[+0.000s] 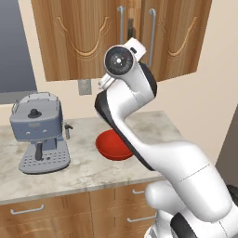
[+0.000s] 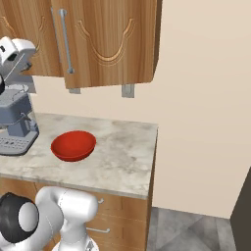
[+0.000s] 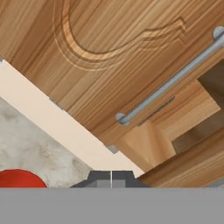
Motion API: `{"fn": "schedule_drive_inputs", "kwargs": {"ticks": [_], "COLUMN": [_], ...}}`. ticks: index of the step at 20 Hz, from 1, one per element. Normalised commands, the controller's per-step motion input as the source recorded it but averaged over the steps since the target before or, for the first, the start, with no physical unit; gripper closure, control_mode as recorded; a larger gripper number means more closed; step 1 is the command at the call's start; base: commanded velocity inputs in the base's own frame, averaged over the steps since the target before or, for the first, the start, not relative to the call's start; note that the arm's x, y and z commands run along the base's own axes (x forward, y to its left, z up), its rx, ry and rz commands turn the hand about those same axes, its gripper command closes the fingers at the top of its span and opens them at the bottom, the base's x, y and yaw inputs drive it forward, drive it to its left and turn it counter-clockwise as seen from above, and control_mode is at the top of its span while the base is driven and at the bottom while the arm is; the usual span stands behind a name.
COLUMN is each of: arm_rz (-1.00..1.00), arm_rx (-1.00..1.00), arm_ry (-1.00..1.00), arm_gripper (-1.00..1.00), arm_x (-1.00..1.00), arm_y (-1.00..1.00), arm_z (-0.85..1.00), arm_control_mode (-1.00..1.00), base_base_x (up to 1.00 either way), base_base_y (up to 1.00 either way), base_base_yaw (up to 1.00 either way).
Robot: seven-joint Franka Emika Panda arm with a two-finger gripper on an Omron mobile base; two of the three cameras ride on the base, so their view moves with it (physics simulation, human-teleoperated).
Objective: Open the cabinet. Pick the apple and mango from the cabinet and place them into the bowl. Then close the cabinet.
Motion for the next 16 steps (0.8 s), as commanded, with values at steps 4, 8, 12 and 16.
{"fn": "schedule_drive_inputs", "kwargs": {"ticks": [4, 8, 12, 16], "arm_rz": [-0.12, -0.12, -0.12, -0.12], "arm_rx": [-0.11, -0.11, -0.10, -0.10], "arm_ry": [0.00, 0.00, 0.00, 0.00], "arm_gripper": [1.00, 1.00, 1.00, 1.00], "arm_x": [0.20, 0.18, 0.15, 0.13], "arm_y": [0.00, 0.00, 0.00, -0.06], "arm_z": [0.00, 0.00, 0.00, 0.00], "arm_control_mode": [-1.00, -1.00, -1.00, -1.00], "base_base_x": [0.00, 0.00, 0.00, 0.00], "base_base_y": [0.00, 0.00, 0.00, 0.00], "base_base_yaw": [0.00, 0.00, 0.00, 0.00]}}
